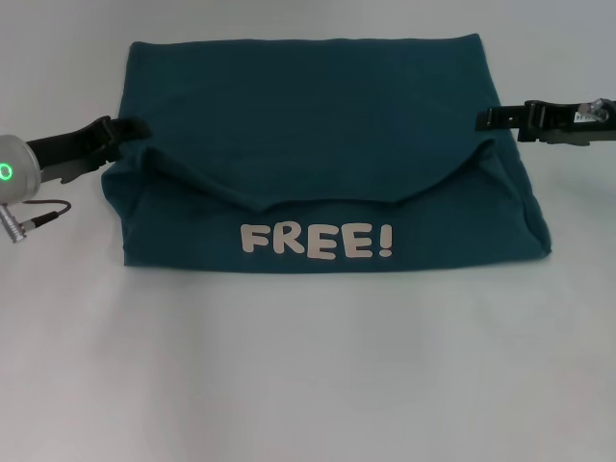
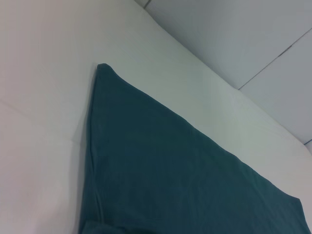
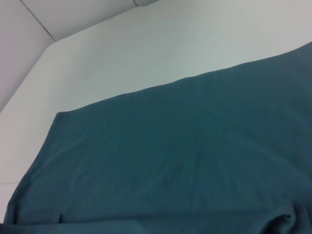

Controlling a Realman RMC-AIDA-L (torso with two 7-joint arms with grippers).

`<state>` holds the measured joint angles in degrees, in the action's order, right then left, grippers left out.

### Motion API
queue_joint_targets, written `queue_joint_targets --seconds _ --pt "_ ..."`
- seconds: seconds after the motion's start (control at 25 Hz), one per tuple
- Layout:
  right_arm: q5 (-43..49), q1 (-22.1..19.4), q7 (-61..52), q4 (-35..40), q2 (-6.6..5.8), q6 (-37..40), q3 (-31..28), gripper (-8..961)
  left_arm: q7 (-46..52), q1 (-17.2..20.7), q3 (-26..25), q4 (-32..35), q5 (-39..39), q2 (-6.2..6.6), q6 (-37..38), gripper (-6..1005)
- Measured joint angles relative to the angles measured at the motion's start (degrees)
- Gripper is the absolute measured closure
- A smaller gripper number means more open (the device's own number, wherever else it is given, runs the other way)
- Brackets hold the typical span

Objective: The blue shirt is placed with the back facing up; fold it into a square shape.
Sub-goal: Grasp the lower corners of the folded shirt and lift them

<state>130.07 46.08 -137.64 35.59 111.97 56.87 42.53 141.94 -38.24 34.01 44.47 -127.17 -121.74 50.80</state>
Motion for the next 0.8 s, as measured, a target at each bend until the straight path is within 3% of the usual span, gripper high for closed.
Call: queue_joint_targets --seconds 0.28,0.56,0.8 --pt "0.0 0.0 -0.4 -0.1 -0.36 1.8 -0.2 97 0.1 0.5 0.0 0.3 0.0 0.44 2.7 405" --pt "0.1 0.3 -2.5 -0.3 -1.84 5.4 -0.2 97 1.6 2.4 -0.4 0.5 -0.5 2.96 10.9 406" --pt "0.2 0.4 -4.4 -0.3 -2.91 8.8 0.0 96 2.6 4.2 -0.9 0.5 -2.3 4.25 16.1 406"
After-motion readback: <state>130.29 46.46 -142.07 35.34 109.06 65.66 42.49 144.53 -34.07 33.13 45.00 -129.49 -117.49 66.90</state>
